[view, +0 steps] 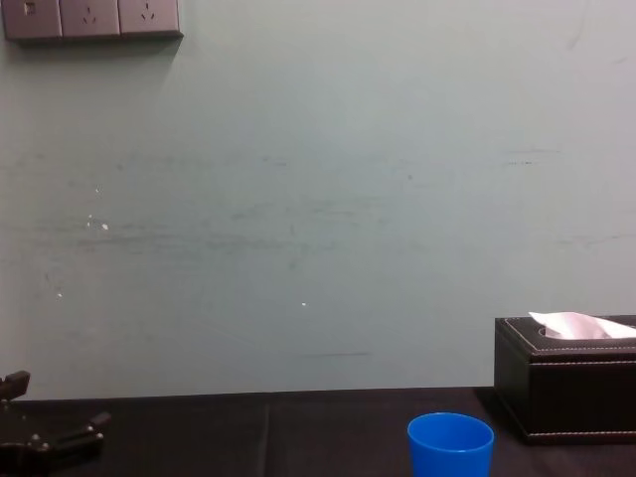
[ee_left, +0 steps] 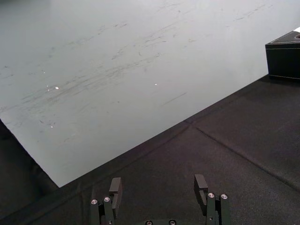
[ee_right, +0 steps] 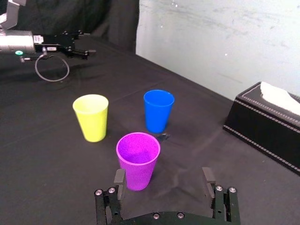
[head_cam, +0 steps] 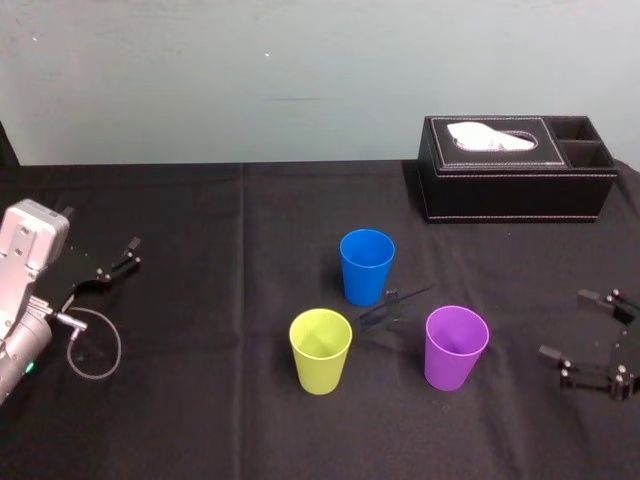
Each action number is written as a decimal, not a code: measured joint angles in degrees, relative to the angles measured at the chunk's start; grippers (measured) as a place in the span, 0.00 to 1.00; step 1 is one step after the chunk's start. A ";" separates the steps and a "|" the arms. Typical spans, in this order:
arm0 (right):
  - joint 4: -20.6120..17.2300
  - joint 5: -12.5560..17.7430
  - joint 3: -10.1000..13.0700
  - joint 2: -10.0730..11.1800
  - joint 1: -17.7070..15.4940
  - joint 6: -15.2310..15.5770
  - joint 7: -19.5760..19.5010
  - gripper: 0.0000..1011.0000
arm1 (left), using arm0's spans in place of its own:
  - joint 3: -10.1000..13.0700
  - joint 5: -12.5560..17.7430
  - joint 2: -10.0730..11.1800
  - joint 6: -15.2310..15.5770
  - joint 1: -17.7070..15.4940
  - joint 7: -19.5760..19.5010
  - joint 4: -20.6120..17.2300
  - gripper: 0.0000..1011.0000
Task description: Stack the three plastic cups sequentially using one hand.
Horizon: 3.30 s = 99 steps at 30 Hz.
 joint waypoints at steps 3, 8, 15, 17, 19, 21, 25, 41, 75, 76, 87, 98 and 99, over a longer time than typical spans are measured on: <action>-0.16 0.06 0.31 -0.20 -0.96 0.24 0.57 0.99 | 0.00 0.00 0.00 0.00 0.00 0.00 0.00 1.00; -0.16 -0.83 -0.66 -1.02 -1.32 0.85 1.00 0.99 | 0.00 0.00 0.00 0.00 0.00 0.00 0.00 1.00; 0.88 -2.70 -3.28 -3.03 -0.11 1.67 1.25 0.99 | 0.00 0.00 0.00 0.00 0.00 0.00 0.00 1.00; 1.32 -3.28 -4.14 -3.75 0.47 1.95 1.21 0.99 | 0.00 0.00 0.00 0.00 0.00 0.00 0.00 1.00; 1.68 -3.57 -4.68 -4.22 0.89 2.06 1.21 0.99 | 0.00 0.00 0.00 0.00 0.00 0.00 0.00 1.00; 2.23 -3.91 -5.49 -4.83 1.58 2.28 1.20 0.99 | 0.00 0.00 0.00 0.00 0.00 0.00 0.00 1.00; 2.90 -4.49 -6.63 -5.66 2.57 2.64 1.04 0.99 | 0.00 0.00 0.00 0.00 0.00 0.00 0.00 1.00; 4.36 -5.84 -10.42 -8.47 7.32 4.38 0.07 0.99 | 0.00 0.00 0.00 0.00 0.00 0.00 0.00 1.00; 7.00 -6.78 -14.67 -11.69 12.67 6.10 -1.37 0.99 | 0.00 0.00 0.00 0.00 0.00 0.00 0.00 1.00; 7.05 -6.85 -14.78 -11.77 12.77 6.12 -1.43 0.99 | 0.00 0.00 0.00 0.00 0.00 0.00 0.00 1.00; 8.08 -7.96 -16.08 -13.03 14.92 6.83 -2.17 0.99 | 0.00 0.00 0.00 0.00 0.00 0.00 0.00 1.00; 8.77 -8.49 -17.20 -14.13 16.71 7.21 -2.26 0.99 | 0.00 0.00 0.00 0.00 0.00 0.00 0.00 1.00; 8.84 -8.52 -17.29 -14.22 16.83 7.24 -2.29 0.99 | 0.00 0.00 0.00 0.00 0.00 0.00 0.00 1.00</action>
